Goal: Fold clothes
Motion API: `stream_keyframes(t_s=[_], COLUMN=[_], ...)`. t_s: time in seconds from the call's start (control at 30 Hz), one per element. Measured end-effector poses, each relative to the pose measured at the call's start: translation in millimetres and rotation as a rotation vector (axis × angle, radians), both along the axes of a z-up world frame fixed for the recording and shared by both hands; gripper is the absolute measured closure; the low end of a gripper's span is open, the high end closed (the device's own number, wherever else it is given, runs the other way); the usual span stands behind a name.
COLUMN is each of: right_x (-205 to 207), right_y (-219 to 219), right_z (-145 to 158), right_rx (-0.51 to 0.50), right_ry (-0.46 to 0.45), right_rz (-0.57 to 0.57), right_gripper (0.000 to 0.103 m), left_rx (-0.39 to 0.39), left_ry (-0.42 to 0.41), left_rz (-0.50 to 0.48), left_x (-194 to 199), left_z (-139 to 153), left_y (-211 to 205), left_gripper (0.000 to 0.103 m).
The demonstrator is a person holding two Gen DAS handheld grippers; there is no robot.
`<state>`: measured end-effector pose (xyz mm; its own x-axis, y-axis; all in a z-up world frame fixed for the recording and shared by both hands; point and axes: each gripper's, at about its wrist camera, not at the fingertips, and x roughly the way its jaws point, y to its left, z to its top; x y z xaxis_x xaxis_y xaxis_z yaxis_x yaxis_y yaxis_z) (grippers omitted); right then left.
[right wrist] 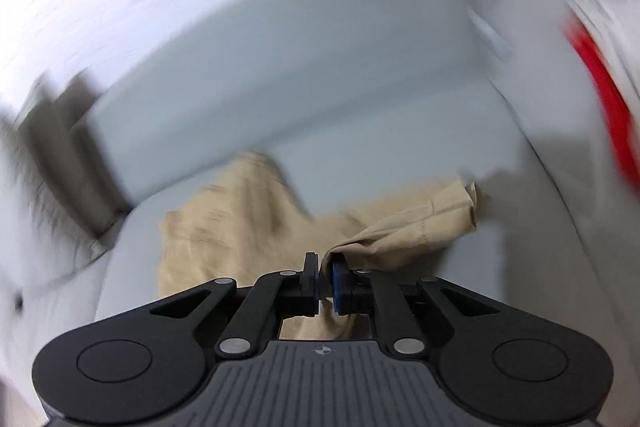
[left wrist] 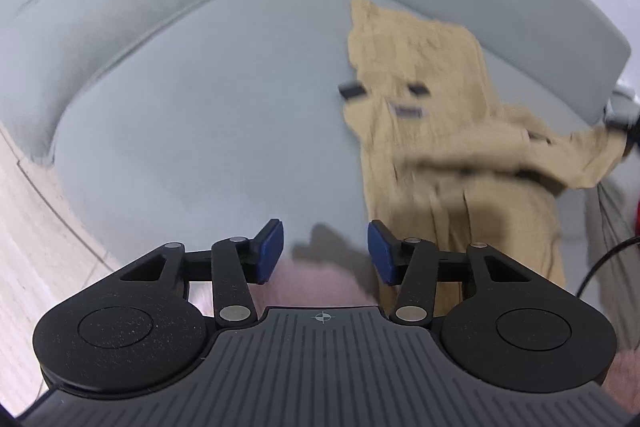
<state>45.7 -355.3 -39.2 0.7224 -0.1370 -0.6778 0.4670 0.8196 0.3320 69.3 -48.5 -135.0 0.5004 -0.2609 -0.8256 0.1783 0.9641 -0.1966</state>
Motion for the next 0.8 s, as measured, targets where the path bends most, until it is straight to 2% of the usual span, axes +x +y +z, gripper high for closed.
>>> stream_keyframes(t_s=[0.07,0.2,0.27,0.33,0.37,0.4,0.43,0.47,0.5,0.57,0.67,0.7,0.8], right_x=[40,132,167,205,225,248,255,260,265,254,231,221,181], right_y=[19,67,89,110,120,132,136,138,141,136,118,110,84], right_z=[27,55,49,29,18,-4,-11,-16,-22,-21,-14,-10,6], right_rx=[-0.07,-0.203,-0.274,-0.314,-0.332,-0.308,-0.287,-0.266,-0.246,-0.221,-0.171,-0.149,-0.094], right_ry=[-0.019,-0.038,-0.024,0.01,0.028,0.061,0.079,0.094,0.106,0.075,0.053,0.048,0.045], right_rz=[0.092,0.243,0.287,0.325,0.346,0.408,0.431,0.443,0.454,0.436,0.418,0.411,0.397], right_gripper=[0.095,0.096,0.096,0.095,0.092,0.089,0.086,0.069,0.065,0.057,0.053,0.048,0.042], left_rx=[-0.017,-0.054,-0.064,-0.069,-0.072,-0.073,-0.071,-0.068,-0.062,-0.051,-0.044,-0.042,-0.04], left_ry=[-0.037,-0.086,-0.079,-0.052,-0.037,-0.017,-0.002,0.011,0.023,0.043,0.069,0.071,0.07], left_rz=[0.006,0.018,0.019,0.017,0.016,0.012,0.008,0.004,-0.001,-0.009,-0.001,-0.003,-0.014], left_x=[14,39,45,46,46,45,44,42,40,38,39,40,39], left_z=[9,19,16,9,5,0,-5,-9,-13,-22,-31,-32,-31], left_y=[4,11,12,14,14,16,17,19,21,23,24,23,17], left_gripper=[0.051,0.051,0.051,0.051,0.051,0.051,0.051,0.051,0.051,0.051,0.051,0.051,0.05])
